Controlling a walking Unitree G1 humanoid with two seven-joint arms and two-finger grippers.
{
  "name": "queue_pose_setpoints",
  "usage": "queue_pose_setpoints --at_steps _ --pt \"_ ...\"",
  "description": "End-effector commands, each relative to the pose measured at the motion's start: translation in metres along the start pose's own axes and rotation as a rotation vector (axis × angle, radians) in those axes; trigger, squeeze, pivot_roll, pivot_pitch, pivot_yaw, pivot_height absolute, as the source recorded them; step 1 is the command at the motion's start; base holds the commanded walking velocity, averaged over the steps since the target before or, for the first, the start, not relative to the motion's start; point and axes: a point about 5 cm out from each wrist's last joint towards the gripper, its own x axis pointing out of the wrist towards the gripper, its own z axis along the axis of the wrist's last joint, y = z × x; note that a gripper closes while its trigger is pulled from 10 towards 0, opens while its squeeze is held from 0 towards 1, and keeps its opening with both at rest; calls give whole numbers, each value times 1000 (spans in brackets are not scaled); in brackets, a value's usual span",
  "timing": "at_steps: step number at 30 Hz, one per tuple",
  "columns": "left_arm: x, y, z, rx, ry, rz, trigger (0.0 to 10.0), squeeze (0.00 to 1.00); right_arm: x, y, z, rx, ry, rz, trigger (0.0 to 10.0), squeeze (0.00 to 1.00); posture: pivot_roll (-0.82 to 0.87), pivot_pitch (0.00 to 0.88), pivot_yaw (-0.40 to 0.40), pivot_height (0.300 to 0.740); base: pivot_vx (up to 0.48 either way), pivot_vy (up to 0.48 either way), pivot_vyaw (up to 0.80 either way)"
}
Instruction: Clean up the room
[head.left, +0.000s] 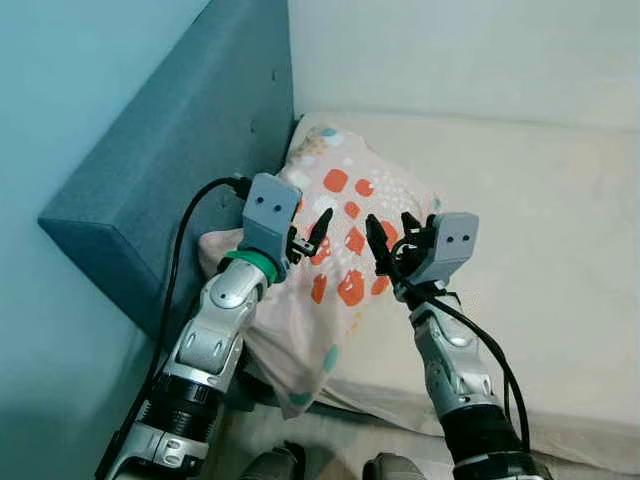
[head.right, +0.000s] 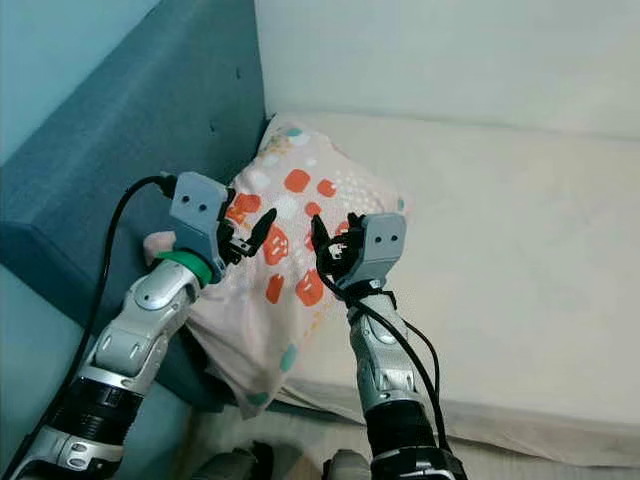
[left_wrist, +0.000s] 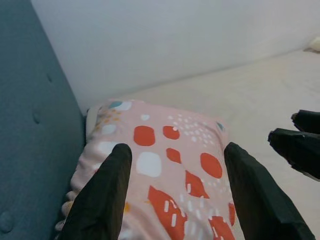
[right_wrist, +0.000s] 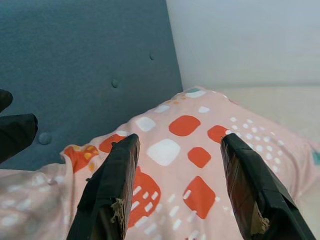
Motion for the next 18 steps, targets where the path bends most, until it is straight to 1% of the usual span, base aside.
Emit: queue_pose_setpoints --at_steps 1,5,10,11,14,15,17,18 --pt "1 -1 -5 17 16 -12 10000 0 -3 0 -5 5 17 -8 10000 0 -29 0 65 740 0 0 0" --pt "2 -3 -5 19 14 -14 10000 0 -3 1 -6 6 17 -5 10000 0 -30 0 66 740 0 0 0" --pt "3 -5 -6 46 13 -15 10000 0 -5 3 -7 8 20 -1 10000 0 -31 0 67 740 0 0 0" --pt "4 -6 -7 62 18 -7 10000 0 -6 4 -8 5 23 5 10000 0 -36 0 68 740 0 0 0" --pt "4 -6 -7 66 21 -4 10000 0 -6 4 -9 3 23 6 10000 0 -36 0 68 740 0 0 0" --pt "8 -3 -17 95 76 45 10000 0 -8 5 -11 0 34 11 10000 0 -34 0 66 740 0 0 0" --pt "9 3 -31 88 157 96 10000 0 -10 5 -14 -1 45 13 10000 0 -34 0 66 740 0 0 0" --pt "7 9 -43 90 218 119 10000 0 -11 6 -16 -3 53 13 10000 0 -37 0 68 740 0 0 0"
